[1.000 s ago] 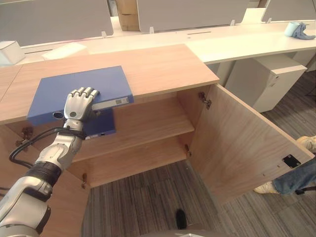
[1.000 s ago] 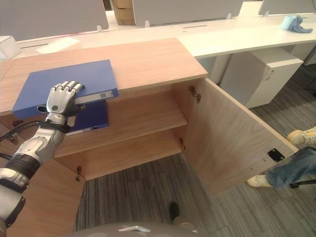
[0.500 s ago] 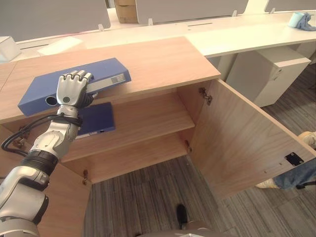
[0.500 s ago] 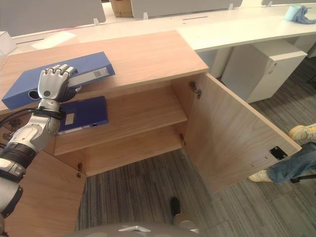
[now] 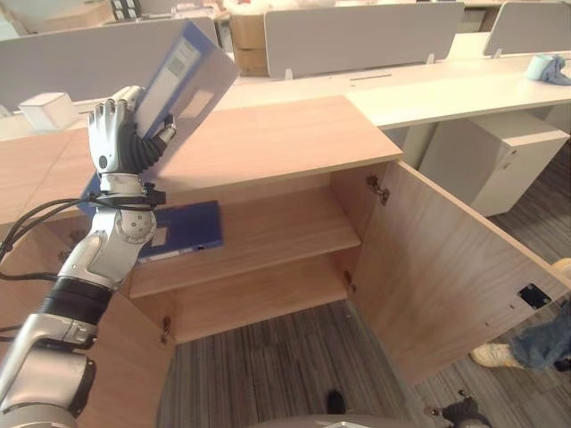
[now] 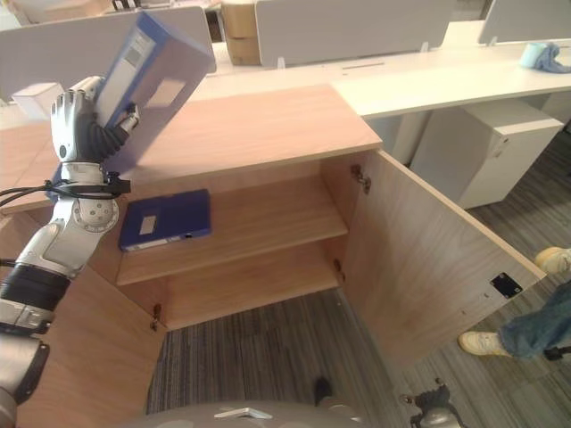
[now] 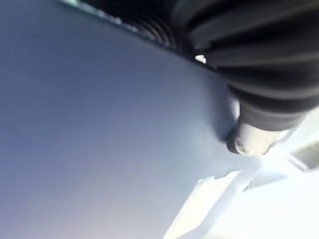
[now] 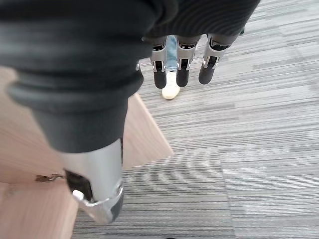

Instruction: Put the empty folder in the office cabinet

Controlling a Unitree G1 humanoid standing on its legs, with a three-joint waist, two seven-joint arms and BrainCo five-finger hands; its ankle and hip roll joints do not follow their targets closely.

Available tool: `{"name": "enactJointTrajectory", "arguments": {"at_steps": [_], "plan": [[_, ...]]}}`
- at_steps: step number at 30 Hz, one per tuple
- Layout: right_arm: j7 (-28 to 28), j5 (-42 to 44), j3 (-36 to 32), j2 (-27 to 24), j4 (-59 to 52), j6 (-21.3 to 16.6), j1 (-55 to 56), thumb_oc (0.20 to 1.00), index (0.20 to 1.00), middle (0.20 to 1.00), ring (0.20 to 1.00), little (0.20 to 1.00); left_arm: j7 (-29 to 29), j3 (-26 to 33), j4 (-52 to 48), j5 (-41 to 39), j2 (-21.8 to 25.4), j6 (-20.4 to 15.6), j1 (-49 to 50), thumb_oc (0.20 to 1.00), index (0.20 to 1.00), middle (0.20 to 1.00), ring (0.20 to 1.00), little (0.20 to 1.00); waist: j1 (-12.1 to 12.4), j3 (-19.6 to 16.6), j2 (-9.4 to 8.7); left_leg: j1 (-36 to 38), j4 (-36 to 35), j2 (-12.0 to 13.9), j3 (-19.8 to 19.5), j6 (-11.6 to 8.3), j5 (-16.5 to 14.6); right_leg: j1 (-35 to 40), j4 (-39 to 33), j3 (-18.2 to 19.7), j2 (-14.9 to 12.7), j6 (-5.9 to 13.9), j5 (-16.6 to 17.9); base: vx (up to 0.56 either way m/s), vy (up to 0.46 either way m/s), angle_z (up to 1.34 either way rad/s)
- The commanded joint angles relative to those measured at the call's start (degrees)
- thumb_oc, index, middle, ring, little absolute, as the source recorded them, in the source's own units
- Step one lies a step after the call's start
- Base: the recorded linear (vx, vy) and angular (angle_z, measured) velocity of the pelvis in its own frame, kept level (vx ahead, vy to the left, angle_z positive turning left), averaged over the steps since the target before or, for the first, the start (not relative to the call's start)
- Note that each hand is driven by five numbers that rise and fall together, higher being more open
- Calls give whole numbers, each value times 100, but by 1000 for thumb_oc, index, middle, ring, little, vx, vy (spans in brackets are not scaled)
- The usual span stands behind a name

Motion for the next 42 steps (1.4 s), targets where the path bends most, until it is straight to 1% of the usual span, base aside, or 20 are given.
{"name": "enactJointTrajectory", "arguments": {"at_steps": [1, 2, 3, 4, 6, 8, 9, 10, 13, 16, 18, 22, 25, 26, 27, 28, 30, 32, 36, 42], "plan": [[-40, 45, 365, -117, -39, -27, -355, 1000, 1000, 1000, 1000, 1000, 208, 687, -541, -1490, -362, -669, -76, 200, 200, 200, 200, 200, -40, -468, -97, -386, 8, -125, -202, -139, -296, 480, 15, -178, -465, 518, -753, 0, 0, 0], [-25, 30, 422, -113, -169, -26, -410, 1000, 1000, 1000, 1000, 1000, 122, 770, -699, -1906, -485, -814, 5, 200, 200, 200, 200, 200, -18, -485, -88, -367, 8, -120, -202, -138, -288, 504, 15, -194, -463, 509, -759, 0, 0, 0], [-24, 30, 429, -121, -176, -21, -406, 1000, 1000, 1000, 1000, 1000, 107, 789, -712, -1922, -484, -812, 25, 200, 200, 200, 200, 200, -23, -484, -81, -362, 8, -118, -201, -138, -290, 508, 15, -193, -461, 508, -760, 0, 0, 0], [1, 37, 496, -118, -409, -25, -496, 1000, 1000, 1000, 1000, 1000, -55, 887, -939, -2584, -683, -1004, 156, 200, 200, 200, 200, 200, 7, -503, -71, -342, 8, -117, -214, -132, -279, 537, 15, -207, -461, 487, -777, 0, 0, 0], [45, 44, 576, -127, -658, -30, -585, 1000, 1000, 1000, 1000, 1000, -286, 964, -1098, -3249, -850, -1121, 332, 200, 200, 200, 200, 200, 40, -521, -49, -328, 8, -116, -227, -130, -266, 568, 15, -224, -460, 469, -789, -7, -7, 2], [100, 75, 631, -119, -877, -32, -621, 1000, 1000, 1000, 1000, 1000, -497, 1014, -1263, -3723, -987, -1187, 538, 200, 200, 200, 200, 200, 53, -531, -29, -319, 8, -114, -231, -126, -258, 587, 15, -224, -456, 452, -803, -10, -7, 5], [101, 75, 635, -123, -884, -27, -615, 1000, 1000, 1000, 1000, 1000, -507, 1023, -1270, -3733, -986, -1185, 550, 200, 200, 200, 200, 200, 50, -534, -26, -317, 8, -114, -231, -127, -259, 588, 15, -224, -456, 452, -803, -9, -1, 7], [152, 149, 661, -149, -1131, -46, -643, 1000, 1000, 1000, 1000, 1000, -710, 1065, -1379, -4206, -1108, -1209, 748, 200, 200, 200, 200, 200, 74, -530, -9, -306, 8, -114, -238, -118, -253, 603, 15, -234, -465, 444, -801, -10, 4, 5], [180, 432, 571, -208, -1592, -123, -665, 1000, 1000, 1000, 1000, 1000, -999, 1102, -1562, -4761, -1366, -1185, 1176, 200, 200, 200, 200, 200, 103, -511, 8, -284, 8, -120, -258, -99, -250, 637, 15, -238, -469, 428, -807, -5, 3, 1], [183, 668, 453, -257, -1835, -192, -661, 1000, 1000, 1000, 1000, 1000, -1180, 1103, -1709, -4885, -1517, -1128, 1514, 200, 200, 200, 200, 200, 119, -507, 11, -260, 8, -124, -261, -91, -257, 665, 15, -253, -478, 427, -812, 0, 0, 0], [152, 1000, 232, -366, -2248, -277, -725, 1000, 1000, 1000, 1000, 1000, -1444, 1066, -1856, -5067, -1769, -1006, 2103, 200, 200, 200, 200, 200, 158, -488, 0, -243, 8, -136, -277, -76, -265, 693, 15, -268, -484, 413, -815, -1, 7, 2], [186, 1563, -76, -510, -2855, -363, -822, 1000, 1000, 1000, 1000, 1000, -1826, 922, -1925, -5374, -2030, -791, 2766, 200, 200, 200, 200, 200, 212, -458, -29, -235, 8, -137, -275, -61, -274, 697, 15, -262, -496, 407, -802, 0, 0, 0], [245, 1849, -194, -619, -3144, -364, -852, 1000, 1000, 1000, 1000, 1000, -2015, 808, -1974, -5533, -2131, -662, 3076, 200, 200, 200, 200, 200, 238, -445, -48, -232, 8, -140, -280, -50, -276, 695, 15, -255, -502, 406, -793, 0, 0, 0], [341, 2192, -256, -779, -3337, -351, -961, 1000, 1000, 1000, 1000, 1000, -2246, 598, -2021, -5686, -2165, -530, 3333, 200, 200, 200, 200, 200, 271, -428, -80, -229, 8, -145, -290, -38, -277, 692, 15, -258, -510, 411, -777, 0, 0, 0], [342, 2195, -256, -781, -3338, -351, -959, 1000, 1000, 1000, 1000, 1000, -2248, 598, -2023, -5688, -2166, -529, 3336, 200, 200, 200, 200, 200, 273, -429, -79, -228, 8, -145, -289, -38, -277, 693, 15, -257, -510, 411, -777, 0, 0, 0], [448, 2617, -273, -992, -3500, -356, -1150, 1000, 1000, 1000, 1000, 1000, -2473, 366, -2091, -5823, -2152, -407, 3590, 200, 200, 200, 200, 200, 319, -416, -120, -228, 8, -149, -291, -33, -277, 690, 15, -260, -519, 417, -764, 0, 0, 0], [485, 2769, -271, -1055, -3544, -355, -1211, 1000, 1000, 1000, 1000, 1000, -2531, 292, -2115, -5875, -2154, -367, 3656, 200, 200, 200, 200, 200, 333, -411, -128, -228, 8, -149, -291, -30, -275, 689, 15, -257, -521, 415, -761, 0, 0, 0], [757, 3541, -117, -1358, -3872, -300, -1571, 1000, 1000, 1000, 1000, 1000, -2786, -57, -2218, -6079, -2056, -133, 3902, 200, 200, 200, 200, 200, 398, -384, -205, -253, 8, -152, -304, -27, -265, 667, 15, -238, -525, 427, -736, 0, 0, 0], [937, 3869, 77, -1497, -4076, -258, -1729, 1000, 1000, 1000, 1000, 1000, -2907, -215, -2320, -6165, -1973, -41, 3975, 200, 200, 200, 200, 200, 422, -372, -232, -263, 8, -150, -298, -26, -261, 651, 15, -231, -530, 433, -717, 0, 0, 0], [1435, 4725, 1059, -1896, -5178, -83, -2203, 1000, 1000, 1000, 1000, 1000, -3093, -569, -2614, -6199, -1717, 127, 4008, 200, 200, 200, 200, 200, 456, -334, -314, -284, 8, -146, -270, -43, -255, 597, 15, -198, -545, 456, -666, -5, 5, -2]]}}
